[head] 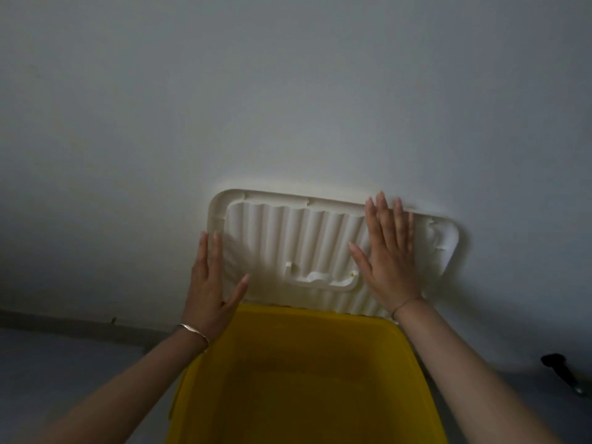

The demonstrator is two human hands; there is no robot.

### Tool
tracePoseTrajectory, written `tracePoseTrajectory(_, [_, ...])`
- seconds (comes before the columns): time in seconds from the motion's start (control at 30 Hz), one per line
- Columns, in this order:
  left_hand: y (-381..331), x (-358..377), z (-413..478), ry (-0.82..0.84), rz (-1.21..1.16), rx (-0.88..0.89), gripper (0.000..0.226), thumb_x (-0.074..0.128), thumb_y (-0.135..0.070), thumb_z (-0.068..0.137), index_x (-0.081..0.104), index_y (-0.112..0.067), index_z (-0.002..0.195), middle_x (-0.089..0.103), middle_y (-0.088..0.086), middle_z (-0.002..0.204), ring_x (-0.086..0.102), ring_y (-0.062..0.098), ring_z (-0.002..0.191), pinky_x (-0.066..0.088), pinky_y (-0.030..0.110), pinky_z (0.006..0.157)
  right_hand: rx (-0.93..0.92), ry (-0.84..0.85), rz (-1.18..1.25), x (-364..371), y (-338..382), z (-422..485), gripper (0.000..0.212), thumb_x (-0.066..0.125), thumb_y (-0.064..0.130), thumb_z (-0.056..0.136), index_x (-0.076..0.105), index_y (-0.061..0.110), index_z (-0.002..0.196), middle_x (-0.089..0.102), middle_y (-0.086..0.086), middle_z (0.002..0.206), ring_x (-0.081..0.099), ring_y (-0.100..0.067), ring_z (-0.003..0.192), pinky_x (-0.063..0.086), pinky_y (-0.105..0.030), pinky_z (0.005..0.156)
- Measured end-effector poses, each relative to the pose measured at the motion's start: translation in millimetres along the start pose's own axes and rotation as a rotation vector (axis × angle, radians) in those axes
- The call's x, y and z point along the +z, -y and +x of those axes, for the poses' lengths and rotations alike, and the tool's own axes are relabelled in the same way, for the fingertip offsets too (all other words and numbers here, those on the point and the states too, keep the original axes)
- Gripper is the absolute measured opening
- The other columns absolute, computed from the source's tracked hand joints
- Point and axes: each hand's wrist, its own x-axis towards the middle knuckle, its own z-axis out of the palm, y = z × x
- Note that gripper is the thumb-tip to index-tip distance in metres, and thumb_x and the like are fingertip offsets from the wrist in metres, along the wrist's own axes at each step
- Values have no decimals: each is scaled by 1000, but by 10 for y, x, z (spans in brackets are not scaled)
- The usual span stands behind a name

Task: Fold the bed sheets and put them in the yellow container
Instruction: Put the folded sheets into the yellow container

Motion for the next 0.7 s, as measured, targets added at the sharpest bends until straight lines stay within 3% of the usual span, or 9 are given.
tracePoseTrajectory(0.07, [16, 16, 15, 6, -7, -35, 95, 25, -77, 81, -3, -18, 149, -11, -2, 157, -11, 4, 143, 9, 33, 116, 6, 57, -55, 11, 1, -31, 69, 22, 52, 97, -7, 20, 151, -19, 5, 157, -15, -19, 145, -7, -39, 118])
tracePoseTrajectory(0.13, [24, 48, -16, -20, -82, -79, 96, 31, -75, 80, -1, -17, 149, -2, -1, 157, 2, 14, 145, 16, 41, 117, 4, 71, -60, -36, 23, -30, 72, 26, 53, 95, -5, 20, 151, -16, 3, 158, -12, -21, 146, -7, -39, 118])
tracePoseTrajectory(0.23, [48, 67, -66, -61, -259, -214, 90, 46, -63, 78, 11, -18, 147, 23, 5, 146, 36, 26, 130, 38, 51, 105, 90, -68, 81, -201, -48, -110, 70, 41, 49, 92, 19, 14, 149, 13, -10, 157, 8, -26, 145, 4, -41, 118])
tracePoseTrajectory(0.3, [61, 43, -78, -42, -331, -309, 89, 42, -65, 74, 14, -22, 146, 30, 10, 140, 44, 22, 121, 42, 49, 101, 275, -265, 222, -261, -212, -229, 62, 51, 45, 88, 35, 8, 136, 34, -22, 140, 29, -27, 133, 21, -40, 111])
tracePoseTrajectory(0.37, [75, 39, -89, -11, -332, -327, 89, 36, -69, 74, 9, -27, 147, 30, 10, 141, 42, 21, 123, 40, 45, 103, 557, -344, 412, -276, -368, -395, 67, 52, 59, 83, 36, 6, 121, 38, -20, 120, 37, -22, 111, 32, -33, 98])
tracePoseTrajectory(0.43, [72, 64, -104, 23, -318, -320, 89, 34, -69, 75, 0, -31, 147, 25, 10, 145, 35, 23, 130, 33, 44, 108, 791, -246, 583, -254, -430, -559, 84, 47, 74, 74, 35, 2, 115, 32, -10, 111, 35, -13, 100, 31, -24, 86])
tracePoseTrajectory(0.57, [71, 91, -111, 53, -330, -325, 87, 38, -70, 73, -8, -42, 141, 18, 10, 149, 26, 25, 136, 30, 49, 110, 1014, 92, 763, -122, -451, -769, 63, 43, 65, 79, 29, 11, 107, 41, 3, 87, 45, -17, 84, 36, -26, 67])
tracePoseTrajectory(0.63, [83, 73, -106, 60, -339, -306, 90, 40, -71, 71, -8, -43, 142, 15, 6, 151, 23, 22, 138, 30, 49, 111, 1026, 197, 737, -65, -484, -789, 59, 40, 56, 86, 33, 8, 119, 51, -1, 107, 49, -24, 103, 43, -28, 79])
tracePoseTrajectory(0.7, [95, 64, -103, 58, -353, -305, 97, 45, -74, 69, -6, -41, 145, 14, 3, 151, 23, 20, 138, 30, 48, 111, 1027, 289, 664, -22, -524, -788, 76, 35, 56, 92, 16, 7, 147, 30, -9, 150, 32, -26, 136, 31, -38, 108])
